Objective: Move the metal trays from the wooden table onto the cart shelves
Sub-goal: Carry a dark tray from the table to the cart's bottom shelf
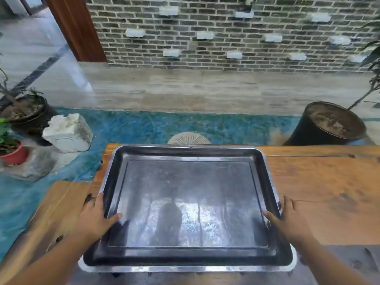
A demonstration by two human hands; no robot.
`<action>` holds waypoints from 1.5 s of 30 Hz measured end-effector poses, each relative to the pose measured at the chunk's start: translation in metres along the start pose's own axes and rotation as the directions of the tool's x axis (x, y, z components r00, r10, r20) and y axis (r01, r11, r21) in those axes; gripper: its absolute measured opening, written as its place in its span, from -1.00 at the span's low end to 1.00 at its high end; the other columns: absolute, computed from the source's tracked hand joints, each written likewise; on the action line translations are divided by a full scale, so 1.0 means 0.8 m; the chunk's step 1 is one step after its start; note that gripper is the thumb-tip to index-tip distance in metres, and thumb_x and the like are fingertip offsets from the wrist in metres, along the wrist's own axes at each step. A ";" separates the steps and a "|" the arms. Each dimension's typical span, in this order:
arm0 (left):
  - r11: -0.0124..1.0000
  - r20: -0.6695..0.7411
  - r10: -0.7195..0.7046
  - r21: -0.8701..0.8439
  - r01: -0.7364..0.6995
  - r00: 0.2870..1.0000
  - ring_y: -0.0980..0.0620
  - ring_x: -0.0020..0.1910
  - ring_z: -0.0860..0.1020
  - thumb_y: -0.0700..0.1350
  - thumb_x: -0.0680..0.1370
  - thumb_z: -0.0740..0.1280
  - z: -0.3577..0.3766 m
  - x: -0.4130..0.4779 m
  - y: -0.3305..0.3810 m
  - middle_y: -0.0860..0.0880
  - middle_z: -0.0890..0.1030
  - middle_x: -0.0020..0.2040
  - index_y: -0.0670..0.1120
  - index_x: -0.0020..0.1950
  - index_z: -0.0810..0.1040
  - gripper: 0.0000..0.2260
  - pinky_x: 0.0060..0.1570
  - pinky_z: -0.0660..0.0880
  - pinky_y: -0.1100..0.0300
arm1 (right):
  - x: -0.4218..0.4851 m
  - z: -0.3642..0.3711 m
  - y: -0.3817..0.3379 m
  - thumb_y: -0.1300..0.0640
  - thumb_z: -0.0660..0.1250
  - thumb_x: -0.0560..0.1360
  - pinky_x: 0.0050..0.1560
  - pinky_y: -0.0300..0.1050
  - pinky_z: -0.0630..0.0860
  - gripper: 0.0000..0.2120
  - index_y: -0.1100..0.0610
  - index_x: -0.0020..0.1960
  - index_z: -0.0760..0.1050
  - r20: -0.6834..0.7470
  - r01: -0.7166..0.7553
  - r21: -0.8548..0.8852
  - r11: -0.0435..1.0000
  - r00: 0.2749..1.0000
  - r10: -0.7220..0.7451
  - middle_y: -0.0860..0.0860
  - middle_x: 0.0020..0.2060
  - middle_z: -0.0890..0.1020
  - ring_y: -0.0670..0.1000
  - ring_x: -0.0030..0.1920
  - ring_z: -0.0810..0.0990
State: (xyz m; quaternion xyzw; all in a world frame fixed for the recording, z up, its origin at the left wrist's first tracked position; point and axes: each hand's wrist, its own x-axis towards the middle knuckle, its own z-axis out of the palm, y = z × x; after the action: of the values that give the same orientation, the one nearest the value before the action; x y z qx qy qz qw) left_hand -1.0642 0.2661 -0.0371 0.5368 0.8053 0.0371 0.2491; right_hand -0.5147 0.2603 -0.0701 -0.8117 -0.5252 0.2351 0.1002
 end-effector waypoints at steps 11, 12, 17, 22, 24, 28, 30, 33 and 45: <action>0.985 -0.125 -0.135 -0.128 0.119 0.983 -0.32 0.16 0.54 -0.10 0.49 0.45 0.038 0.031 -0.039 -0.21 0.55 0.29 -0.13 0.48 0.33 -0.41 0.09 0.51 -0.13 | 0.011 0.046 0.038 0.00 0.44 0.45 0.43 0.13 0.28 -0.38 0.13 0.45 0.36 -0.077 -0.032 0.029 0.999 0.996 0.034 0.17 0.48 0.24 0.20 0.47 0.24; 0.984 -0.137 -0.143 -0.123 0.126 0.980 -0.32 0.21 0.52 -0.08 0.50 0.44 0.039 0.034 -0.040 -0.20 0.51 0.35 -0.13 0.45 0.38 -0.45 0.12 0.49 -0.12 | 0.013 0.046 0.039 0.00 0.43 0.46 0.44 0.12 0.26 -0.40 0.16 0.43 0.38 -0.066 -0.032 0.029 0.999 0.997 0.034 0.18 0.49 0.23 0.21 0.48 0.23; 0.922 -0.061 -0.221 -0.340 0.188 0.973 -0.25 -0.09 0.63 -0.16 0.49 0.44 0.035 0.032 -0.043 -0.17 0.68 -0.03 -0.05 0.16 0.54 -0.74 0.03 0.57 -0.17 | 0.005 0.031 0.038 0.10 0.46 0.46 0.38 0.08 0.30 -0.56 0.32 0.25 0.53 -0.015 -0.091 0.042 0.995 0.996 0.091 0.22 0.38 0.36 0.25 0.39 0.35; 0.907 -0.054 -0.166 -0.401 0.131 0.985 -0.19 -0.12 0.62 -0.30 0.45 0.45 0.010 -0.004 -0.052 -0.18 0.68 -0.07 -0.12 0.14 0.56 -0.71 -0.02 0.53 -0.03 | -0.051 0.003 0.040 0.13 0.45 0.47 0.40 0.07 0.28 -0.48 0.31 0.35 0.44 0.020 -0.135 0.130 0.982 0.991 0.133 0.20 0.45 0.30 0.23 0.43 0.33; 0.906 -0.068 -0.149 -0.408 0.109 0.987 -0.12 -0.19 0.59 -0.31 0.44 0.46 -0.013 -0.029 -0.052 -0.21 0.69 -0.07 -0.15 0.06 0.58 -0.77 -0.13 0.48 0.04 | -0.075 -0.015 0.030 0.17 0.46 0.46 0.38 0.06 0.32 -0.53 0.30 0.32 0.48 0.005 -0.136 0.205 0.969 0.990 0.138 0.20 0.46 0.33 0.21 0.43 0.34; 0.922 -0.088 -0.031 -0.388 -0.006 0.996 -0.07 -0.15 0.53 -0.36 0.43 0.46 -0.083 -0.075 -0.053 -0.13 0.64 -0.01 -0.20 0.14 0.57 -0.70 -0.18 0.34 0.15 | -0.120 -0.068 -0.004 0.26 0.46 0.43 -0.18 0.05 0.61 -0.83 0.21 0.01 0.58 -0.012 -0.124 0.357 0.926 0.990 0.138 0.08 -0.26 0.69 0.15 -0.22 0.68; 0.910 -0.056 0.001 -0.414 -0.024 0.998 -0.20 0.00 0.59 -0.38 0.43 0.45 -0.129 -0.097 -0.054 -0.22 0.64 0.06 -0.25 0.15 0.56 -0.69 0.02 0.47 0.06 | -0.142 -0.101 -0.026 0.30 0.43 0.45 -0.11 0.20 0.62 -0.83 0.21 0.04 0.56 -0.014 -0.112 0.425 0.898 0.991 0.131 0.17 -0.25 0.68 0.21 -0.20 0.67; 0.887 0.033 0.007 -0.461 0.009 0.999 -0.19 -0.15 0.59 -0.43 0.47 0.38 -0.195 -0.137 -0.054 -0.22 0.65 -0.03 -0.25 0.17 0.51 -0.71 -0.19 0.59 0.12 | -0.187 -0.151 -0.059 0.30 0.43 0.46 -0.21 0.01 0.57 -0.81 0.27 0.05 0.53 -0.020 -0.093 0.430 0.898 0.993 0.112 0.17 -0.22 0.65 0.16 -0.23 0.63; 0.738 -0.038 0.038 -0.673 -0.053 0.999 -0.30 -0.12 0.61 -0.49 0.50 0.24 -0.335 -0.289 -0.072 -0.31 0.62 0.02 -0.17 0.18 0.48 -0.66 -0.18 0.57 -0.07 | -0.327 -0.302 -0.148 0.30 0.45 0.44 -0.48 -0.23 0.39 -0.91 0.23 -0.13 0.53 -0.139 0.047 0.356 0.933 0.990 0.003 0.06 -0.41 0.60 0.03 -0.40 0.57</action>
State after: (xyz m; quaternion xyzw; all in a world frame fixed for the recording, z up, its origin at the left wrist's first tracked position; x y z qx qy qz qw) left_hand -1.1623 0.0932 0.2618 0.4296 0.7268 0.3374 0.4164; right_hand -0.5805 0.0959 0.2608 -0.7882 -0.4744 0.2693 0.2849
